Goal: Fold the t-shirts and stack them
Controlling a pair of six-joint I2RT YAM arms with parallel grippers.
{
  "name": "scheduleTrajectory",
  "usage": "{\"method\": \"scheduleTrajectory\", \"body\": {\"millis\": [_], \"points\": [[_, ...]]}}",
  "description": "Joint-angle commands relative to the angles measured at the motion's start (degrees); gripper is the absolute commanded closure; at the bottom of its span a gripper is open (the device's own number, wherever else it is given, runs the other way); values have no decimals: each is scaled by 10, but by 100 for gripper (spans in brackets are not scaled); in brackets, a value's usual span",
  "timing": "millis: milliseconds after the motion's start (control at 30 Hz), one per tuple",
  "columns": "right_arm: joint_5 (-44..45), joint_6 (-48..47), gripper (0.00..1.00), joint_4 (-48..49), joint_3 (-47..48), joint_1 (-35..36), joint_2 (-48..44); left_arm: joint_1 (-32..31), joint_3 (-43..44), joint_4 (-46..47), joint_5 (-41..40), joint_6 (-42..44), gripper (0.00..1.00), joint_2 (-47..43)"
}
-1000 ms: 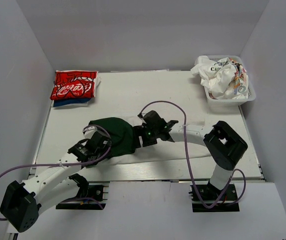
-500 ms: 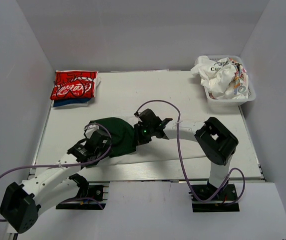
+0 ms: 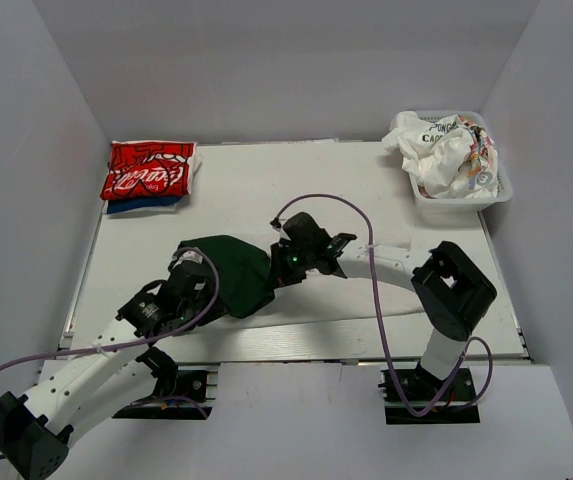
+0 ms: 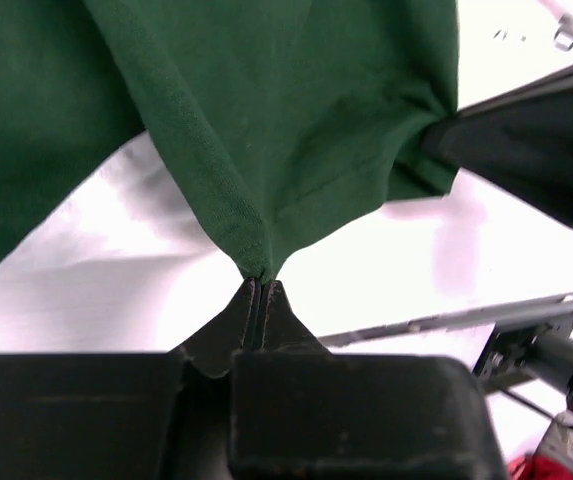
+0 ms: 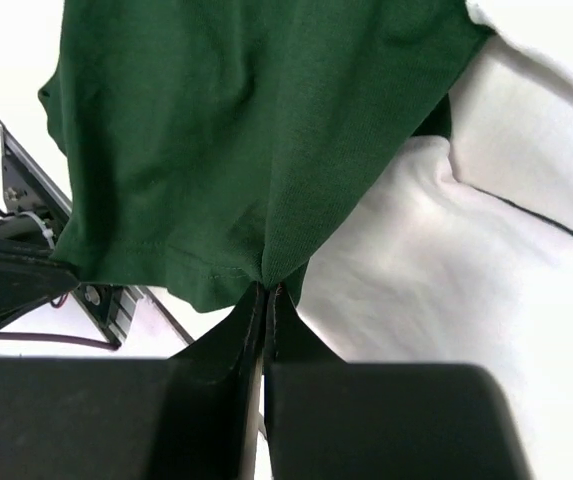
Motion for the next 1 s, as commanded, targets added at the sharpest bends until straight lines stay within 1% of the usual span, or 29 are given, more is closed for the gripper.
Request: {"method": "scheduleTrajectory", "body": {"millis": [0,67,167,200,233,267,300,333,367,400,433,467,500,533,567,600,633,667,700,767,800,833,867,900,933,967], "points": [[-3,-11,100,-29,-15,-1,-12,-2,8,-34,38,9,100,-10],[1,-11,100,-35,-18,-2,-7,-2,0,-39,38,1,100,-28],[-1,-11,100,-40,-12,-2,9,-2,-19,-39,19,-5,100,-39],[10,-10,100,-42,-7,-2,15,-2,-27,-44,5,-10,100,-39],[19,-8,98,-56,-2,-2,20,-2,-27,-45,-2,-15,96,-29],[27,-8,80,-63,0,-3,21,-2,-27,-52,-8,-21,85,-23],[63,-8,65,-68,11,-2,23,-2,-22,-58,-15,-21,58,-15],[77,-8,53,-91,15,-3,20,-2,-22,-58,-22,-21,53,0],[100,-11,31,-99,19,-3,15,-2,-6,-72,-29,-27,33,8],[111,-13,23,-113,19,-2,13,-2,0,-72,-30,-27,30,15],[144,-13,19,-117,24,-2,1,-2,6,-80,-30,-27,30,20],[154,-13,10,-127,24,-5,-10,-2,13,-85,-35,-27,30,28],[163,-13,10,-135,24,-5,-15,-2,28,-90,-35,-27,16,28],[205,-13,10,-140,21,-9,-30,-2,36,-90,-41,-22,7,28],[216,-11,10,-142,13,-9,-44,-2,41,-79,-46,-15,2,28],[227,-11,10,-143,9,-19,-58,-2,47,-70,-54,-15,0,28],[267,-10,10,-142,-2,-26,-65,-2,47,-59,-66,-6,0,28],[280,-9,10,-129,-17,-35,-73,-2,47,-45,-74,4,0,33],[282,-10,10,-129,-19,-73,-77,-2,47,-10,-81,9,0,52],[278,-13,10,-119,-28,-100,-74,10,47,33,-99,22,0,82],[283,-16,10,-115,-33,-133,-74,10,52,62,-112,22,0,101],[279,-29,10,-106,-38,-145,-72,10,63,73,-137,22,0,144],[281,-35,10,-98,-37,-179,-54,10,73,99,-161,38,0,194],[281,-35,10,-98,-37,-179,-54,10,73,114,-161,38,0,195],[280,-47,10,-97,-32,-200,-45,17,85,129,-169,49,0,222],[267,-51,10,-83,-33,-220,-33,30,95,138,-162,59,0,286]]}}
